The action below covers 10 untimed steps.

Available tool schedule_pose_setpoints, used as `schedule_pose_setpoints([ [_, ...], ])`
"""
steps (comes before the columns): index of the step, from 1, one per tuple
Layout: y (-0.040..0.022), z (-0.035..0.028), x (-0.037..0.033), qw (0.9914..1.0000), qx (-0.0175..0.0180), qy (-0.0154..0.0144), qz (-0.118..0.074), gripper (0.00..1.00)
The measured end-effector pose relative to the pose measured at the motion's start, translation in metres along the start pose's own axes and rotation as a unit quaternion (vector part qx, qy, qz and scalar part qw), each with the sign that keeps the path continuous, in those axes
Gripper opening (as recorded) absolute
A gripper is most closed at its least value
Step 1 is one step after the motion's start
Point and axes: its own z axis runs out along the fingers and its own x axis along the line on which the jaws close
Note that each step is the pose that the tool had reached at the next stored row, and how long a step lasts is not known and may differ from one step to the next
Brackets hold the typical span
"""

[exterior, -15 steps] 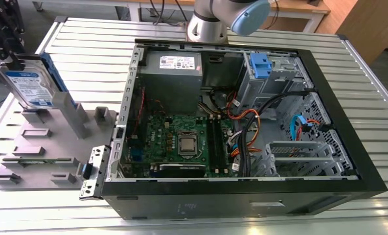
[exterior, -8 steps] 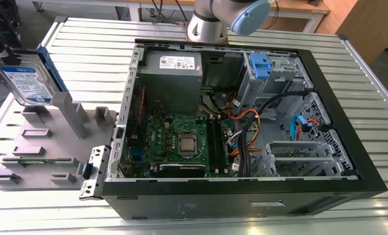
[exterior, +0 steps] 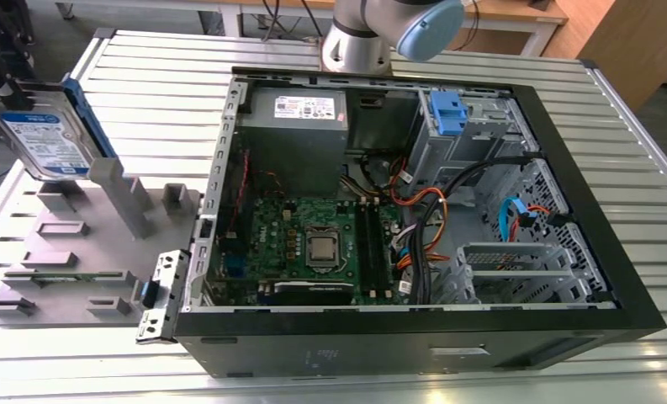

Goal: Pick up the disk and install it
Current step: 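Pick up the disk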

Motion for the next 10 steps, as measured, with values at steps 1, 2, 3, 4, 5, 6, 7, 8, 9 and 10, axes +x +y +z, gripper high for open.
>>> schedule_pose_setpoints([
  [1, 0.0000, -0.0005, 0.0000, 1.00000, -0.0001, 0.0000, 0.000, 0.35],
  [2, 0.0000, -0.0008, 0.0000, 1.00000, 0.0000, 0.0000, 0.000, 0.35],
  [3, 0.0000, -0.0014, 0.0000, 1.00000, 0.0000, 0.0000, 0.000, 0.35],
  [4, 0.0000, -0.0020, 0.0000, 1.00000, 0.0000, 0.0000, 0.000, 0.35],
  [5, 0.0000, -0.0021, 0.0000, 1.00000, 0.0001, -0.0001, 0.000, 0.35],
  [6, 0.0000, -0.0021, 0.0000, 1.00000, 0.0001, -0.0003, 0.000, 0.35],
  [7, 0.0000, -0.0021, -0.0001, 1.00000, 0.0001, -0.0004, 0.000, 0.35],
  [8, 0.0000, -0.0022, 0.0000, 1.00000, 0.0000, -0.0005, 0.000, 0.35],
  [9, 0.0000, -0.0022, 0.0000, 1.00000, 0.0000, -0.0013, 0.000, 0.35],
  [10, 0.0000, -0.0022, 0.0000, 1.00000, 0.0000, -0.0021, 0.000, 0.35],
])
